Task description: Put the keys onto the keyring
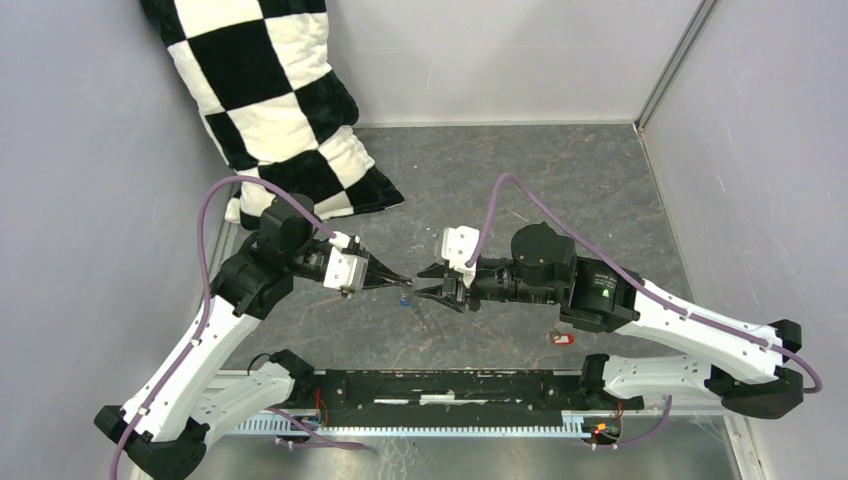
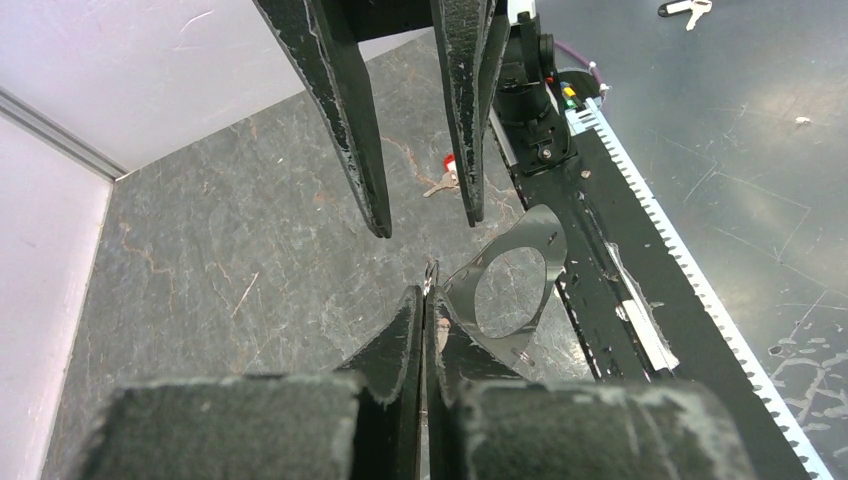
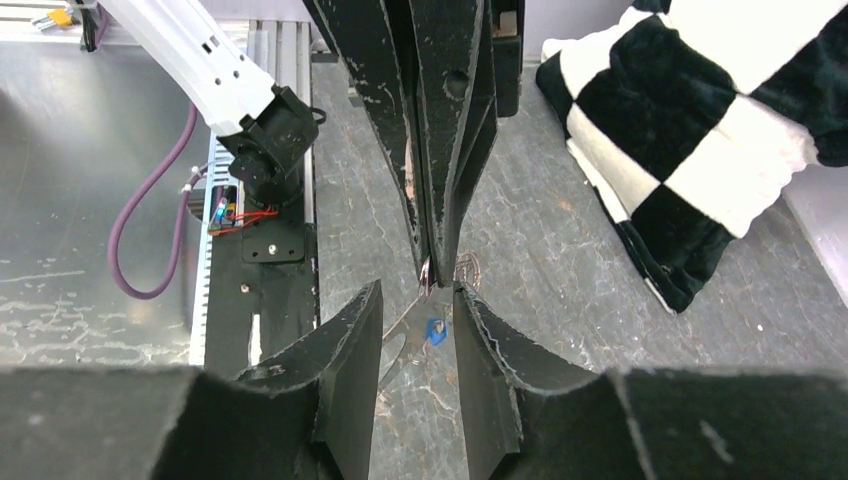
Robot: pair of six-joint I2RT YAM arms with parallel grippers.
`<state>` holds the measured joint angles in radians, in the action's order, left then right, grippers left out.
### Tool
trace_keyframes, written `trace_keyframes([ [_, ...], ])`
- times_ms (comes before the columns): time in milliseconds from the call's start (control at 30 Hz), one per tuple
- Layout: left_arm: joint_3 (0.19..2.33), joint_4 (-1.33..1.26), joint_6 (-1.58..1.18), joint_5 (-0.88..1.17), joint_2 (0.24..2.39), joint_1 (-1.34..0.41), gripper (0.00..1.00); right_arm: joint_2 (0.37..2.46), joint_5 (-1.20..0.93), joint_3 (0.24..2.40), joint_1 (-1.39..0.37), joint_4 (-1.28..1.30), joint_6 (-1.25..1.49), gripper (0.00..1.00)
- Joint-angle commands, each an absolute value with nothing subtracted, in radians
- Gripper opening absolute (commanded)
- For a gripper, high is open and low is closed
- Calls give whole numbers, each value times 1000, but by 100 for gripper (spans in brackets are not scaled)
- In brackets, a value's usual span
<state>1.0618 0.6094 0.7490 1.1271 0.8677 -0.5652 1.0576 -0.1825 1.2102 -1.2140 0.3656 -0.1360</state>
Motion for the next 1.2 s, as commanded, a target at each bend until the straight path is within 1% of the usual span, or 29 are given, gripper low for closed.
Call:
trace_keyframes([
  [0, 1069, 570, 730, 1138, 857, -566, 2, 1059, -178, 1211, -1218, 292, -123, 38],
  [200, 1070, 569, 730, 1135, 852, -566, 2, 1087, -193, 1213, -1219, 295, -118, 37],
  [367, 1069, 569, 732, 1135, 850, -567, 2, 1089, -191, 1207, -1219, 296, -111, 35],
  [433, 1071, 570, 730, 1137, 851, -566, 2, 1093, -188, 1207, -1218, 295, -109, 32],
  [567, 1072, 570, 727, 1138, 848, -566, 2, 1103, -173, 1208, -1219, 302, -109, 22],
  [800, 1072, 569, 718, 1135, 840, -567, 2, 1126, -142, 1221, -1219, 327, -110, 19],
  [833, 1071, 570, 717, 1135, 839, -567, 2, 1125, -136, 1222, -1219, 325, -110, 16],
  [900, 1069, 569, 716, 1135, 838, -566, 2, 1116, -125, 1216, -1219, 312, -110, 4],
  [933, 1068, 569, 716, 1136, 836, -567, 2, 1108, -106, 1209, -1219, 300, -108, 1],
  [1000, 1068, 569, 710, 1134, 837, -566, 2, 1087, -63, 1184, -1218, 278, -103, 1],
  [1033, 1069, 569, 704, 1131, 839, -566, 6, 1072, -57, 1169, -1219, 259, -102, 1],
  [1067, 1070, 569, 693, 1128, 841, -566, 13, 1058, -45, 1149, -1218, 238, -99, 1],
  [1133, 1072, 570, 664, 1119, 838, -566, 34, 1027, -30, 1110, -1219, 193, -92, 1],
  [1167, 1072, 570, 646, 1115, 834, -566, 47, 1013, -23, 1089, -1219, 167, -85, 1],
])
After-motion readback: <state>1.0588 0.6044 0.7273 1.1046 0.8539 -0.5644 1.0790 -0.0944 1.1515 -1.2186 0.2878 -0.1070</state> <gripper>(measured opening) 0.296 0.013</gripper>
